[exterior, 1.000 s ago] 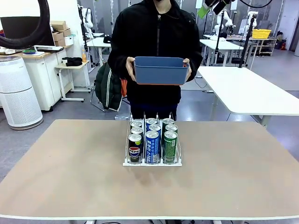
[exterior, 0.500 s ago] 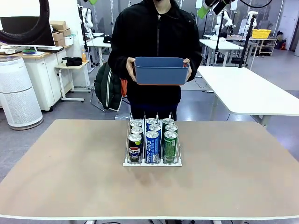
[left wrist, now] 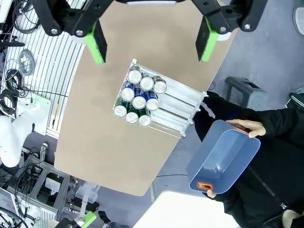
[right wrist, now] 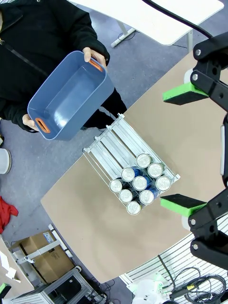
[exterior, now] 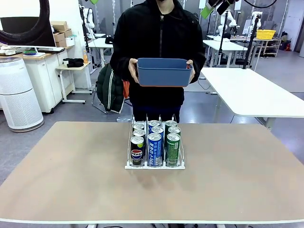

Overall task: Fill the beverage cans into the dispenser.
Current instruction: Place the picked Ionic drink in the line of the Automatic Can Dispenser with the same cans.

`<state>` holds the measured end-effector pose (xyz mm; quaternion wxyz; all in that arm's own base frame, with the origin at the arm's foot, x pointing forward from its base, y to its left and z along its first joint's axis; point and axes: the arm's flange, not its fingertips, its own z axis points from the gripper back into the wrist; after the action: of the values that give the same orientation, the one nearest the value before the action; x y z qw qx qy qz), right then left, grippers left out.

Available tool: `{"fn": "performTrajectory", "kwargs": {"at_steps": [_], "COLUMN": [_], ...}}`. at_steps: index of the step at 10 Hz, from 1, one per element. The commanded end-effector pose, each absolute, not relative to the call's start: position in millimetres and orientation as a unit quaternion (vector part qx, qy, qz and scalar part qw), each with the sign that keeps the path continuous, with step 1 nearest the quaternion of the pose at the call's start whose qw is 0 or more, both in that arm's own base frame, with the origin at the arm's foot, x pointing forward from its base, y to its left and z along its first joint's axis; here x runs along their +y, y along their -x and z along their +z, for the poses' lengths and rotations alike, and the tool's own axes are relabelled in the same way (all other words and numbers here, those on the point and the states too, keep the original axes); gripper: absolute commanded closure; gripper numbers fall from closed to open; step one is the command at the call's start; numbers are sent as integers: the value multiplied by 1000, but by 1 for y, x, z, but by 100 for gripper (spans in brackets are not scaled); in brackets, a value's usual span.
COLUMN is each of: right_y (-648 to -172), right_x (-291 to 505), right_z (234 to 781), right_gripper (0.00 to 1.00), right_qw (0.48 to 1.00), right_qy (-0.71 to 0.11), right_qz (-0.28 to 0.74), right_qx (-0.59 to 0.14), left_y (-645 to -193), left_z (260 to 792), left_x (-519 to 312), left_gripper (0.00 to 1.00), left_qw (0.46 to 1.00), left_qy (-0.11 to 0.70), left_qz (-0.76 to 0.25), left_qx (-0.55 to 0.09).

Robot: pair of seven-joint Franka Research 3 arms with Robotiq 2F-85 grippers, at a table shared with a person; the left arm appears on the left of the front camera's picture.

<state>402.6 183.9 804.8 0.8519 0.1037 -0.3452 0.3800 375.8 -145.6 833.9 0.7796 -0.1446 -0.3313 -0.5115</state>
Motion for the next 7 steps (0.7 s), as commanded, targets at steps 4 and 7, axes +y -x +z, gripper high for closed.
{"fn": "performTrajectory", "kwargs": {"at_steps": [4, 7], "right_y": [-402, -402], "right_x": [184, 184], "right_z": [805, 805], "right_gripper": [0, 0], "right_qw": [852, 852], "right_qy": [-105, -105], "right_qz": [379, 379], "right_qx": [-344, -344], "left_y": [-376, -376], "left_z": [834, 834], "left_x": [-145, -145], "left_gripper": [0, 0], "left_qw": [780, 780], "left_qy": [144, 144], "left_qz": [-510, -510], "left_qx": [-333, -333]}}
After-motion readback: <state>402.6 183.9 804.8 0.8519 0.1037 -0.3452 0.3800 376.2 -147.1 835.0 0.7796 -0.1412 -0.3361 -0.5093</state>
